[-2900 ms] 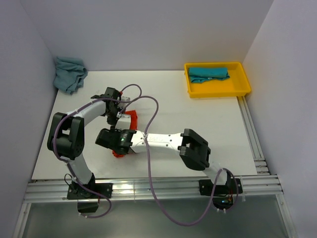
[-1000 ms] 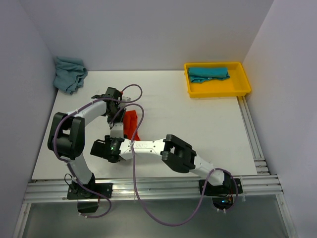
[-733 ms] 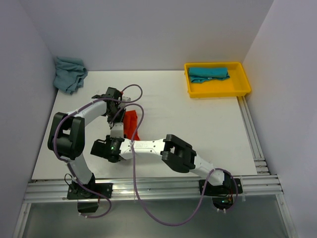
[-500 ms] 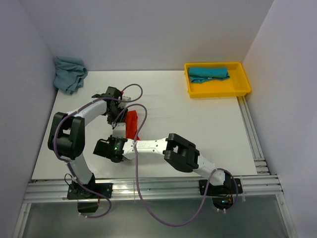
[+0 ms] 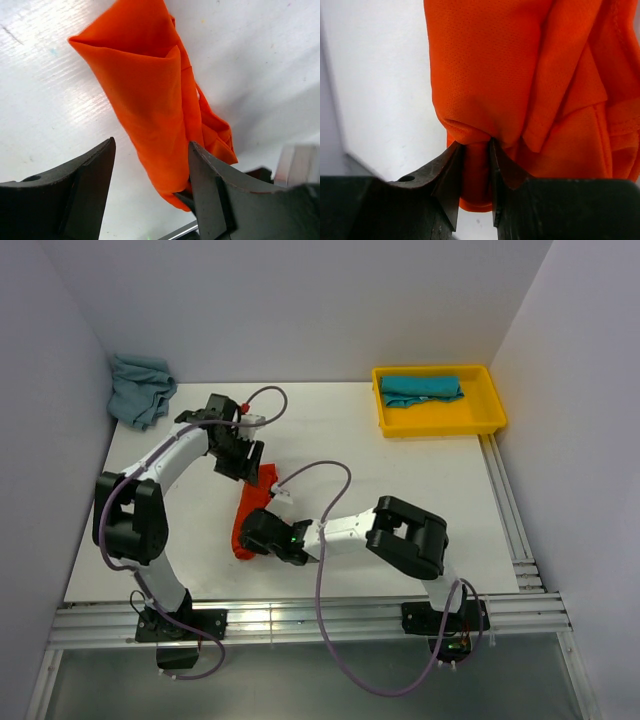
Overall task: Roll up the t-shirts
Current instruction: Roll the tshirt
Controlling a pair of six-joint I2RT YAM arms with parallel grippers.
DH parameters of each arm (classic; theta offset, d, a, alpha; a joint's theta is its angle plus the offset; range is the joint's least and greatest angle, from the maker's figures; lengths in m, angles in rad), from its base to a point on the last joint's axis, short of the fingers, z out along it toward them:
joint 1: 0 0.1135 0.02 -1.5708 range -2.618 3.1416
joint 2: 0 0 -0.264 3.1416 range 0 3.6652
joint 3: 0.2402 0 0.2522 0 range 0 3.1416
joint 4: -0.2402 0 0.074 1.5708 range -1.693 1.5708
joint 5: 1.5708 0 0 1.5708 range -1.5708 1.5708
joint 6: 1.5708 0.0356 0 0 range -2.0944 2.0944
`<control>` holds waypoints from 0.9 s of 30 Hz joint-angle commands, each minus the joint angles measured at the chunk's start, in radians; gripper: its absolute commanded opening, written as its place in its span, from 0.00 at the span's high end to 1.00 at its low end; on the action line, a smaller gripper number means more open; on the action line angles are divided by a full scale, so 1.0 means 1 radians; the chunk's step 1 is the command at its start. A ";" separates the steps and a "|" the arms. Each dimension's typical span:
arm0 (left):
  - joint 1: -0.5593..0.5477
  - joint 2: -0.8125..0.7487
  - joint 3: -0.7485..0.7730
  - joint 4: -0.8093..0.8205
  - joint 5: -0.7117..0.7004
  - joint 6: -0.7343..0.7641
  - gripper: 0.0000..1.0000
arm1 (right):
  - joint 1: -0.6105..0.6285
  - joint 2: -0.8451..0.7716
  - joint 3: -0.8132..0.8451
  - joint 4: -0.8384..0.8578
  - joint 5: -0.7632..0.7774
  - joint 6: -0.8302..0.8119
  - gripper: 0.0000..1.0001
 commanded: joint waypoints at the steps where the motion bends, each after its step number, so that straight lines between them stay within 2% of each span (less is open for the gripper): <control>1: 0.030 -0.065 0.052 -0.049 0.045 0.025 0.35 | -0.023 -0.025 -0.171 0.230 -0.191 0.068 0.94; 3: 0.047 -0.069 0.054 -0.053 0.048 0.037 0.36 | -0.046 -0.044 -0.267 0.385 -0.224 0.111 0.94; 7: 0.053 -0.068 0.010 -0.042 0.053 0.066 0.36 | -0.075 -0.039 -0.391 0.590 -0.303 0.191 0.94; 13: 0.052 -0.040 -0.105 0.018 0.116 0.094 0.37 | -0.093 0.012 -0.465 0.810 -0.343 0.281 0.94; 22: -0.005 0.026 -0.184 0.118 0.092 0.029 0.41 | -0.101 0.064 -0.512 0.918 -0.372 0.373 0.93; 25: -0.020 0.052 -0.184 0.131 0.041 -0.013 0.44 | -0.103 0.058 -0.514 0.892 -0.369 0.376 0.85; 27: -0.036 0.067 -0.184 0.134 -0.011 -0.032 0.46 | -0.100 0.035 -0.509 0.822 -0.360 0.363 0.74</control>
